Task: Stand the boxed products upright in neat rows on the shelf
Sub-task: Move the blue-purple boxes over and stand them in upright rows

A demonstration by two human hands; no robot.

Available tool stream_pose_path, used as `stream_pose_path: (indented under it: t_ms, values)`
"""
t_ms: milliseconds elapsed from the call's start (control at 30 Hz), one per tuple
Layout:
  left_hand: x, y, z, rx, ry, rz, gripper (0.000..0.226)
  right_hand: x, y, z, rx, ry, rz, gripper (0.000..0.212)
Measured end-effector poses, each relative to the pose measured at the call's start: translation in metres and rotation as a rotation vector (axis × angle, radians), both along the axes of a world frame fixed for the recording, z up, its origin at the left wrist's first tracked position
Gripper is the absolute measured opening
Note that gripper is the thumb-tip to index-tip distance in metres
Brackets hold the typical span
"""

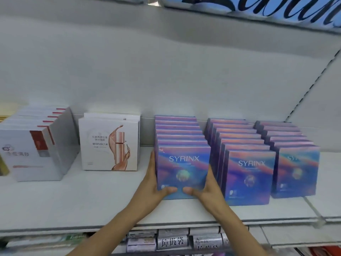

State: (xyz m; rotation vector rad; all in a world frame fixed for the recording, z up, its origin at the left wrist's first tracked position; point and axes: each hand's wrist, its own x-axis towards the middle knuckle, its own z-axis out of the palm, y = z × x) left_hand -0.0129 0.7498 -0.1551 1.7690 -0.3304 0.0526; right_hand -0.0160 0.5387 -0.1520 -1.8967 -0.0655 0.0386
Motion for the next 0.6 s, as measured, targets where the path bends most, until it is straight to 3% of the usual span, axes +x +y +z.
stream_pose_path:
  t_ms: [167, 300, 433, 600]
  values:
    - [0.017, 0.002, -0.005, -0.009, 0.053, 0.039, 0.085, 0.017, 0.011, -0.004, 0.048, -0.055, -0.057, 0.086]
    - [0.027, 0.001, 0.003, -0.073, 0.051, 0.045, 0.087, 0.016, 0.013, 0.004, 0.050, -0.018, -0.050, 0.095]
    - [0.042, -0.005, 0.016, -0.188, 0.121, 0.093, 0.092, 0.028, 0.015, 0.019, 0.180, 0.040, -0.106, 0.086]
    - [0.043, -0.003, 0.015, -0.168, 0.114, 0.094, 0.075, 0.029, 0.020, 0.013, 0.193, 0.010, -0.114, 0.095]
